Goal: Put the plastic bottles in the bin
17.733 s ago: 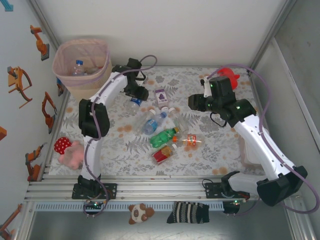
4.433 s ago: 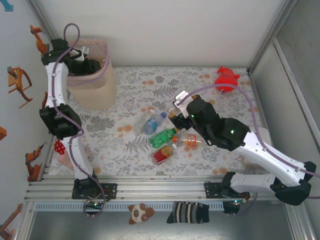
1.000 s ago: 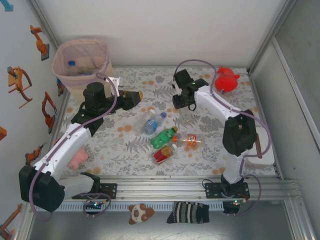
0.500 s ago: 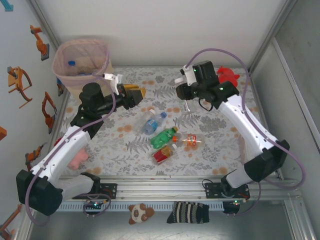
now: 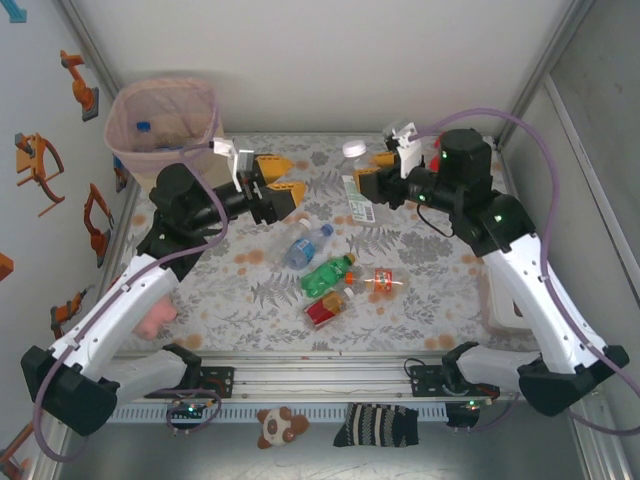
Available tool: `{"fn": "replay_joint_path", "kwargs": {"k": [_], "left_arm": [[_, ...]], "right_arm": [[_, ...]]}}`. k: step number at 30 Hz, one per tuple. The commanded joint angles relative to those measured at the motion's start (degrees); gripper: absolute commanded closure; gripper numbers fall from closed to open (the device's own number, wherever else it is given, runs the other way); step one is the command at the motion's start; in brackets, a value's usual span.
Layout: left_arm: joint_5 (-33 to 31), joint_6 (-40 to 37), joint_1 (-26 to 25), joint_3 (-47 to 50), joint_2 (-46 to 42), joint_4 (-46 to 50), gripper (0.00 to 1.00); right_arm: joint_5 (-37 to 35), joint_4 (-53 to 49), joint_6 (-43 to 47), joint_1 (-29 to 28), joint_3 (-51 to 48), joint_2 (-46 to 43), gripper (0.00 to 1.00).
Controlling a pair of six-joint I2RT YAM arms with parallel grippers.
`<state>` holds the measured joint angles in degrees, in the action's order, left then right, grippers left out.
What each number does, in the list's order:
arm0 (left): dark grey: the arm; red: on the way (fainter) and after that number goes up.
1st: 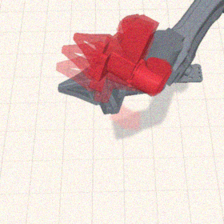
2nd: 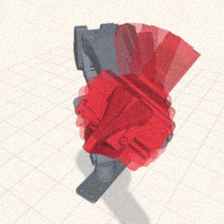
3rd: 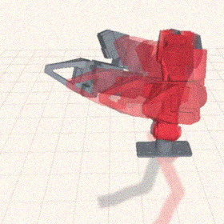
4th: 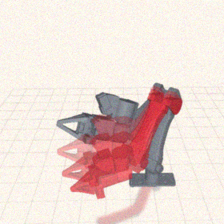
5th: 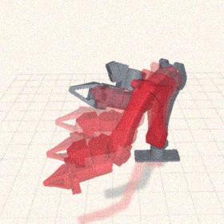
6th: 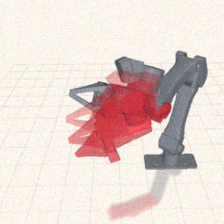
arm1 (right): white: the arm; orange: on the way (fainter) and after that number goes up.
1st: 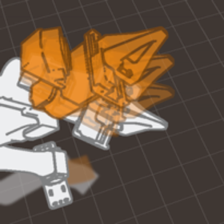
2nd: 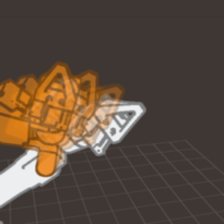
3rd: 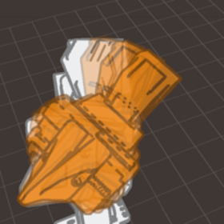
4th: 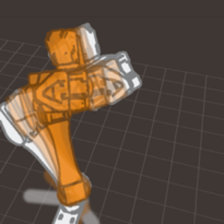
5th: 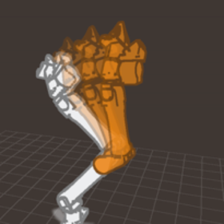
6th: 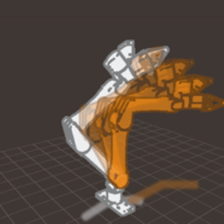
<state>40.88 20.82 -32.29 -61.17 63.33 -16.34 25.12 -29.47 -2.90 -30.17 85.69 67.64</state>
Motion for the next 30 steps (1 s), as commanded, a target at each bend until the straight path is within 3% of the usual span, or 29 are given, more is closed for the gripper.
{"fn": "replay_joint_path", "kwargs": {"k": [1,7,17,21,30], "left_arm": [[4.6,-3.0,-1.4,-3.2,-0.4,-2.4,0.15],[7.8,-5.6,-4.4,-6.5,0.1,-1.2,0.13],[12.1,-13.0,-11.2,-15.7,4.3,11.9,0.13],[11.6,-13.9,-12.6,-18.1,6.3,14.8,0.13],[10.8,-13.2,-15.8,-18.4,7.9,11.7,0.19]], "right_arm": [[8.7,8.6,-0.8,-0.1,-1.5,-3.2,0.60],[17.1,14.8,-5.6,-0.1,-1.3,-6.3,0.61],[28.9,22.9,-13.4,-0.1,0.6,-7.2,0.61],[28.6,25.2,-14.6,-0.4,0.4,-8.0,0.61],[25.2,28.7,-15.6,-0.9,-0.4,-9.1,0.61]]}}
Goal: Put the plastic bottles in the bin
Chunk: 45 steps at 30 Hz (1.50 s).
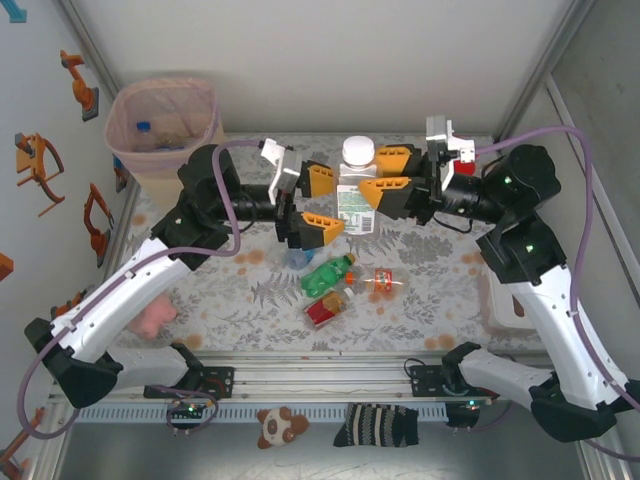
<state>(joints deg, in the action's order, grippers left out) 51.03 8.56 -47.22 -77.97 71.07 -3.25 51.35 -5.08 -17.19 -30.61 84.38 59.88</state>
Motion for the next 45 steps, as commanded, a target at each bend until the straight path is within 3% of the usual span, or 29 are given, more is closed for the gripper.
{"fn": "replay_joint_path", "kwargs": {"k": [1,12,21,31,45], "left_arm": [[0.5,-0.8,-1.3,-1.3,0.1,-2.1,0.21],[-0.6,3.7,-2.4,0.9,-1.1,-10.0,0.34],[-0.5,4.1,-2.7,0.7,-0.9,-9.8,0.47],[-2.5,1.6,-2.7,0.3,-1.6,-6.4,0.54],[-2.8,1.0,-2.5,-0.4,-2.2,-4.9,0.66]], "right_arm": [[-0.8,4.7,-1.5,-0.5,0.8,-1.4,0.61],[-1.1,5.8,-1.5,-1.0,-0.5,-2.5,0.61],[-1.7,5.8,-1.4,-1.6,-0.5,-2.5,0.60],[-4.0,2.6,0.8,-1.7,-0.3,-3.2,0.52],[-6.0,-0.5,2.9,-1.7,-0.4,-4.2,0.48]]}}
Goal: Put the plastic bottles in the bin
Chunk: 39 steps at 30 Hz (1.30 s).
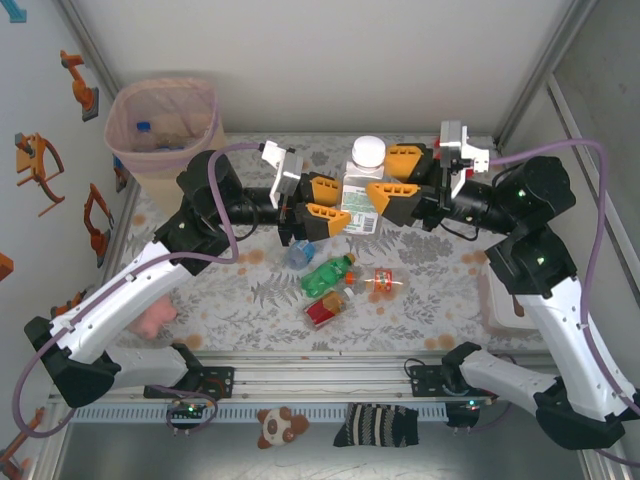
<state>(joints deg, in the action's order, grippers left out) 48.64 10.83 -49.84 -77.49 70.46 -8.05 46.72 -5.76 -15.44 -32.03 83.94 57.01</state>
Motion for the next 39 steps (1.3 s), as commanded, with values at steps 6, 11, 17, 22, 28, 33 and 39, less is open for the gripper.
{"fn": "replay_joint_path", "kwargs": {"k": [6,11,17,22,28,33,39], "left_arm": [[-0.5,-1.3,0.3,-1.4,-1.4,0.4,0.75],[-3.9,-2.2,1.6,-1.4,-2.4,3.6,0.84],[-8.7,-2.1,5.9,-3.3,-3.0,11.2,1.00],[-17.2,-4.7,9.5,-5.9,-4.1,20.6,1.00],[-27.6,-7.4,16.1,-12.5,-2.8,35.2,1.00],[-32.1,-7.8,25.5,-18.4,-0.5,44.3,1.00],[-34.6,-10.9,36.1,-26.0,4.5,51.6,1.00]], "right_arm": [[-2.8,-1.4,1.9,-0.3,0.2,-1.7,0.36],[-7.3,-4.4,3.4,-0.3,0.3,-3.3,0.30],[-14.7,-8.0,4.7,-0.3,0.2,-5.3,0.29],[-19.9,-11.3,5.6,-0.3,0.3,-6.0,0.28],[-24.4,-15.0,5.7,-0.3,0.7,-5.2,0.28],[-25.2,-16.7,5.4,-0.3,1.0,-4.2,0.28],[-25.3,-16.8,5.3,-0.3,1.1,-3.7,0.28]]}}
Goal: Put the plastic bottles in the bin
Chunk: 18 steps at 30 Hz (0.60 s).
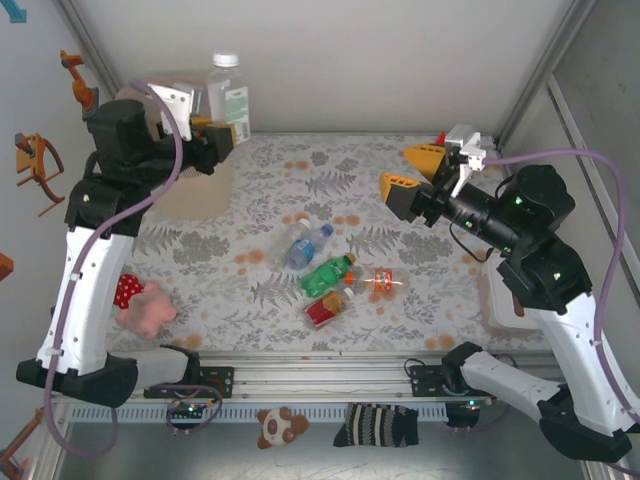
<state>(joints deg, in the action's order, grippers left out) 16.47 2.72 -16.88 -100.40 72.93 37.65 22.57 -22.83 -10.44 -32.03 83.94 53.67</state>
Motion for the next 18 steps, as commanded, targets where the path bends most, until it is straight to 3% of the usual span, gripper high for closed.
{"fn": "replay_joint_path", "kwargs": {"k": [1,11,18], "left_arm": [[-2.2,-3.2,5.1,-4.7,3.5,7.1,1.00],[2.1,-4.9,19.4,-20.5,16.9,16.0,1.00],[2.0,-6.5,24.2,-34.4,29.0,25.0,1.00]], "right_arm": [[-1.1,0.0,0.3,-0.3,1.2,-0.1,0.28],[-1.1,-0.3,-0.4,-0.3,1.3,0.3,0.28],[-1.2,-0.1,-0.3,-0.3,0.8,0.3,0.28]]}}
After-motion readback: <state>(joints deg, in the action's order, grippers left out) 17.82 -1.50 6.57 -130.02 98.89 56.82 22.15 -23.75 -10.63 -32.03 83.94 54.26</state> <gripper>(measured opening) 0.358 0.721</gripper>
